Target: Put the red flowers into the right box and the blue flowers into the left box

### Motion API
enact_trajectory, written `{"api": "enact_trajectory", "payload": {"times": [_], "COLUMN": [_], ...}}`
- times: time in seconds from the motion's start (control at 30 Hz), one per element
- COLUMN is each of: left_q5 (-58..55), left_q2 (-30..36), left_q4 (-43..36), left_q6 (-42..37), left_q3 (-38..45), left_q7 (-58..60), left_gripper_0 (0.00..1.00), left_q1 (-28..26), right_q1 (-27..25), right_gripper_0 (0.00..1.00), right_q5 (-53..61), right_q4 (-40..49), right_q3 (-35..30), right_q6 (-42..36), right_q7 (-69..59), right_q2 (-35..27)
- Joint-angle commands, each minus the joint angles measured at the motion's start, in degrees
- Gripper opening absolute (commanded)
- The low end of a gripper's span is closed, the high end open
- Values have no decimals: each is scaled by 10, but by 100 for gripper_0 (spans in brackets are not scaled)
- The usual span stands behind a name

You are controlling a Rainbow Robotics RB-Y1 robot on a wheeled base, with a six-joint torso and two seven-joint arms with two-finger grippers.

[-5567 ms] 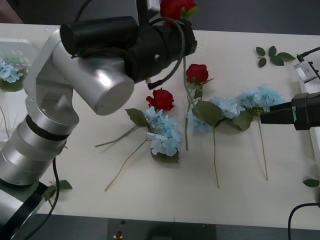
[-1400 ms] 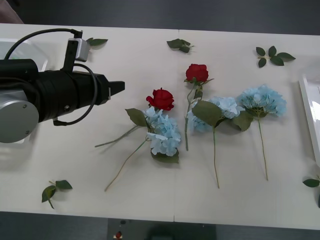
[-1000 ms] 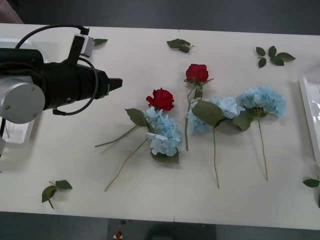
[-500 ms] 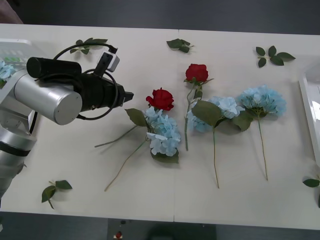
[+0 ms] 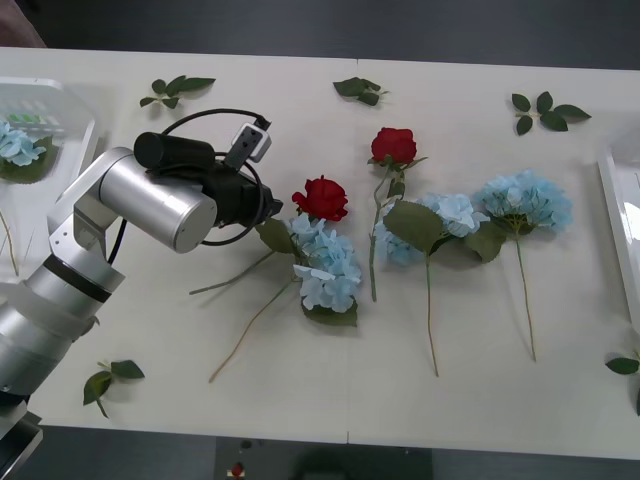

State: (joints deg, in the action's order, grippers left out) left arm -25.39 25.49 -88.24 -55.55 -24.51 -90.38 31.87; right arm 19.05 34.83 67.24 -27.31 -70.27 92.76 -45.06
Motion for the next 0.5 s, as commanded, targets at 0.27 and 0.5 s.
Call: {"api": "enact_trajectory", "payload": {"times": [0.27, 0.5], "left_q5": [33, 56], "left_q2": [-11, -20], "left_q4": [9, 10], "left_q6": [10, 11], "left_q3": [-56, -87], "left_q7": [9, 28], "left_gripper_0": [100, 100], "left_q1": [28, 29], "right_q1": [12, 12], "right_gripper_0": [100, 100], "right_q5": [61, 179], "right_q4": [163, 195], "right_q3": [-19, -21], "right_q6": [-155, -229], "right_q7": [5, 23], "right_q2": [-30, -30]}}
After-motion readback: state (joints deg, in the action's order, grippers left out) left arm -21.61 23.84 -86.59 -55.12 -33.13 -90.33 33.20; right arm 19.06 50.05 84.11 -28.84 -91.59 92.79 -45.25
